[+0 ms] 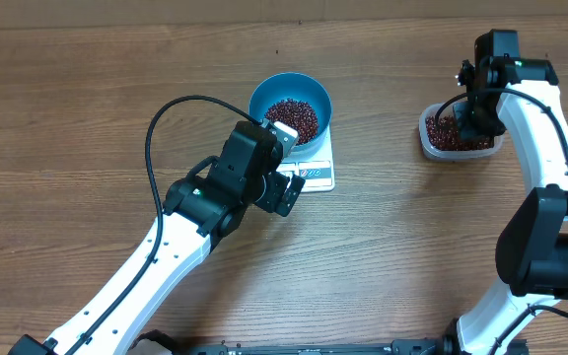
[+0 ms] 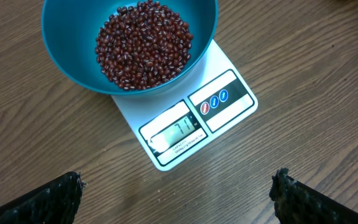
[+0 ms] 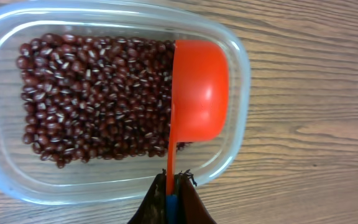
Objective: Scoop item into bowl and weigh 150g on scale
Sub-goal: 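Lower the red scoop into the bean tub, right gripper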
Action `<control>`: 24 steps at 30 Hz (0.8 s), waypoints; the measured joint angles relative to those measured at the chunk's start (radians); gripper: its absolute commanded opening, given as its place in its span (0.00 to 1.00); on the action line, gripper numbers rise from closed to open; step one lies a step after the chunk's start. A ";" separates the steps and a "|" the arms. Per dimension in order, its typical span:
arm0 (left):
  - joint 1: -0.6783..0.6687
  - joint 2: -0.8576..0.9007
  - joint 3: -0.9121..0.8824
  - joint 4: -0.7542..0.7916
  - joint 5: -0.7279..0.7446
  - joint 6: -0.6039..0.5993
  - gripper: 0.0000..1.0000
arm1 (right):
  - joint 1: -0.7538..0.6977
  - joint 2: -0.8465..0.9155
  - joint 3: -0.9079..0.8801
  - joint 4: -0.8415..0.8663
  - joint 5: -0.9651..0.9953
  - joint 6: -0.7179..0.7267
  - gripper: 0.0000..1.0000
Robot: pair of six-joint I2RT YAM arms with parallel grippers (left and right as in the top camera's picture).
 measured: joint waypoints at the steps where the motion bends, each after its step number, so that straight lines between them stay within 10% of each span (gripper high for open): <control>1: 0.000 0.000 0.000 0.000 0.000 0.000 0.99 | 0.000 0.000 0.000 0.000 0.009 0.000 0.04; 24: 0.000 0.000 0.000 0.000 0.000 0.000 1.00 | 0.000 0.000 -0.090 0.018 -0.019 0.000 0.04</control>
